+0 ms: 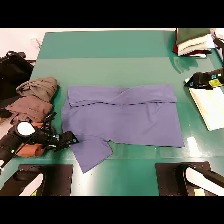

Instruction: Fold the shirts.

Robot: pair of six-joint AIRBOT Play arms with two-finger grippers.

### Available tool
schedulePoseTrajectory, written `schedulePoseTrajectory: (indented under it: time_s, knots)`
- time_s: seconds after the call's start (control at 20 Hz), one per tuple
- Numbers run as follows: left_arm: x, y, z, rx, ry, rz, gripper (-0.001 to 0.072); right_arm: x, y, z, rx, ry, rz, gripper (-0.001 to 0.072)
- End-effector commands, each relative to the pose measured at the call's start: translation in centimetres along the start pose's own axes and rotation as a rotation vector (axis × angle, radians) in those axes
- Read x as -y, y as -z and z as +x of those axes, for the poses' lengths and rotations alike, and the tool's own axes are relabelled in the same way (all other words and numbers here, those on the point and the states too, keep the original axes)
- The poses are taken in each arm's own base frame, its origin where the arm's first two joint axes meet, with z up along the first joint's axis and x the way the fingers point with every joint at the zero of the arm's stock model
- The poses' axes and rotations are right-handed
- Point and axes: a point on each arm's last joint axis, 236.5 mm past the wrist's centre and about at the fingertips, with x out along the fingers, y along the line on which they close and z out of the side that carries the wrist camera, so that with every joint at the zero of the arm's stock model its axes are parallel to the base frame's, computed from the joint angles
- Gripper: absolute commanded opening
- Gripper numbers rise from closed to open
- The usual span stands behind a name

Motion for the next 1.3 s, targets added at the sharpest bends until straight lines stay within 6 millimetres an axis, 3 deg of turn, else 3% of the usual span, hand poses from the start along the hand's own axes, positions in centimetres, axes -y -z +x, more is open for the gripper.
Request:
schedulePoseTrajectory:
  time_s: [0.0, 0.05, 0.15, 0.3, 0.4, 0.55, 0.65, 0.75, 0.85, 1.0, 1.15, 1.25]
  knots:
    - [0.6, -1.5, 0.2, 0.071, 0.039, -0.023, 0.0601, -0.1, 0.1, 0.0, -0.003, -0.001, 0.0, 0.0385]
    - [0.6, -1.4, 0.2, 0.069, 0.039, -0.022, 0.0548, -0.1, 0.2, 0.0, -0.01, -0.002, -0.001, 0.0385]
    - [1.1, -1.0, 0.2, 0.052, 0.056, 0.023, 0.0032, 0.2, 0.7, -0.1, -0.027, 0.0, 0.008, 0.0385]
    - [1.9, -0.8, -0.5, 0.036, 0.066, 0.084, 0.0024, 1.7, 1.6, -0.4, -0.055, 0.016, 0.049, 0.0385]
    - [2.7, -1.0, -1.4, 0.039, 0.071, 0.126, 0.0024, 3.7, 4.0, 0.4, -0.102, 0.025, 0.125, 0.0385]
    - [3.7, -1.6, -2.5, 0.052, 0.072, 0.197, 0.0024, 7.1, 11.4, 3.2, -0.25, 0.017, 0.323, 0.0389]
    - [3.8, -2.2, -2.9, 0.074, 0.064, 0.217, 0.0024, 8.5, 17.2, 5.3, -0.361, -0.014, 0.483, 0.0522]
    - [3.5, -2.4, -2.9, 0.083, 0.052, 0.221, 0.0024, 8.7, 22.1, 7.1, -0.464, -0.064, 0.633, 0.0519]
    - [3.2, -2.5, -2.8, 0.085, 0.037, 0.227, 0.0024, 7.9, 25.2, 8.5, -0.558, -0.115, 0.714, 0.05]
    - [3.2, -2.5, -2.8, 0.083, 0.036, 0.228, 0.0024, 6.6, 27.3, 10.6, -0.635, -0.138, 0.712, 0.0443]
    - [3.0, -2.3, -2.8, 0.076, 0.03, 0.23, 0.0025, 5.5, 26.8, 11.8, -0.642, -0.13, 0.629, 0.0416]
    - [2.8, -1.8, -2.8, 0.052, 0.022, 0.234, 0.0023, 5.1, 25.9, 11.8, -0.622, -0.113, 0.56, 0.0222]
